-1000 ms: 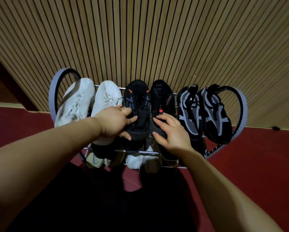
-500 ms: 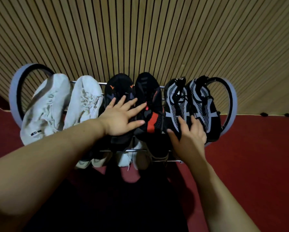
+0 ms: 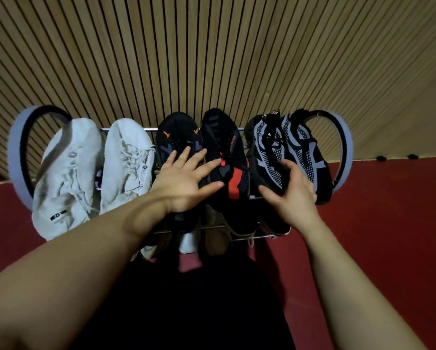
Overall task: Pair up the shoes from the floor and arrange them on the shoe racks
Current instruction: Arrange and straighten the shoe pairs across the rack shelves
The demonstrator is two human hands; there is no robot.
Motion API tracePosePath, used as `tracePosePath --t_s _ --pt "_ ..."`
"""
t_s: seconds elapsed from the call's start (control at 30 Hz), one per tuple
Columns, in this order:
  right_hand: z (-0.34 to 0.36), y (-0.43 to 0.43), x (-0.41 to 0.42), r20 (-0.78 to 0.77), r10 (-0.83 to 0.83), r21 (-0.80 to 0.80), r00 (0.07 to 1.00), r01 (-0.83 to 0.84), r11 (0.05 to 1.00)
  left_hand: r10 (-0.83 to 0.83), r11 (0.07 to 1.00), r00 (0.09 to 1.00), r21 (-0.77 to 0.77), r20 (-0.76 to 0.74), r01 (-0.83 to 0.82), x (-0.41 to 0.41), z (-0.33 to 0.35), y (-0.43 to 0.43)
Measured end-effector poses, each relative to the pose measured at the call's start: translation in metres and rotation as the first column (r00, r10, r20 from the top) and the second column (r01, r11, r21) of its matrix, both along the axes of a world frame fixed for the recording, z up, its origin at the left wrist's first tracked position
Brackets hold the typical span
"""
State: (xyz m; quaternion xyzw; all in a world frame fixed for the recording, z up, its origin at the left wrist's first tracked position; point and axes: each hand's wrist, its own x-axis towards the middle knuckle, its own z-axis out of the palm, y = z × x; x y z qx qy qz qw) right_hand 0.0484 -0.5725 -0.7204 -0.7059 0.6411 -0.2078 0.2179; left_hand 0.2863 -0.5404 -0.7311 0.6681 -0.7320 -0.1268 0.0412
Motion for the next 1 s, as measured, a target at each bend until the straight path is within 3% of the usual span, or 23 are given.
tracePosePath --t_s 0.13,0.3,0.43,0.6,0.67,0.77,0.8,0.9,1.0 --pt "0.004 0.007 0.007 0.137 -0.056 0.024 0.989 0.053 0.998 -0.002 1.000 1.000 0.001 0.011 0.002 0.001 0.000 -0.002" --pt "0.015 0.002 0.018 -0.037 -0.050 0.230 0.998 0.057 0.972 -0.004 1.000 1.000 0.008 0.025 0.004 -0.001 0.003 -0.002" --pt "0.017 -0.001 0.022 -0.118 -0.048 0.256 0.992 0.078 0.964 -0.002 1.000 0.999 -0.001 0.033 0.002 0.000 0.002 -0.001" --pt "0.031 -0.013 0.007 0.231 -0.143 0.322 0.962 0.063 0.945 0.000 1.000 0.999 -0.003 0.050 0.000 -0.001 0.003 0.000" --pt "0.041 -0.014 0.001 0.440 -0.231 0.370 0.868 0.060 0.927 0.003 1.000 0.999 -0.002 0.054 -0.003 -0.001 0.004 0.001" --pt "0.059 -0.014 -0.012 0.694 -0.319 0.433 0.645 -0.020 0.901 0.002 1.000 0.999 0.002 0.052 -0.002 0.000 0.005 0.001" --pt "0.062 -0.010 -0.016 0.691 -0.290 0.436 0.663 -0.062 0.898 0.008 1.000 1.000 -0.018 0.017 -0.008 0.000 0.006 0.002" --pt "0.059 0.012 -0.014 0.527 -0.045 0.423 0.849 -0.216 0.880 0.102 0.974 0.958 -0.171 -0.267 -0.152 0.005 0.009 0.007" --pt "0.044 0.014 -0.005 0.423 0.062 0.483 0.904 -0.283 0.828 0.236 0.928 0.871 -0.166 -0.432 -0.334 0.013 0.015 0.011"
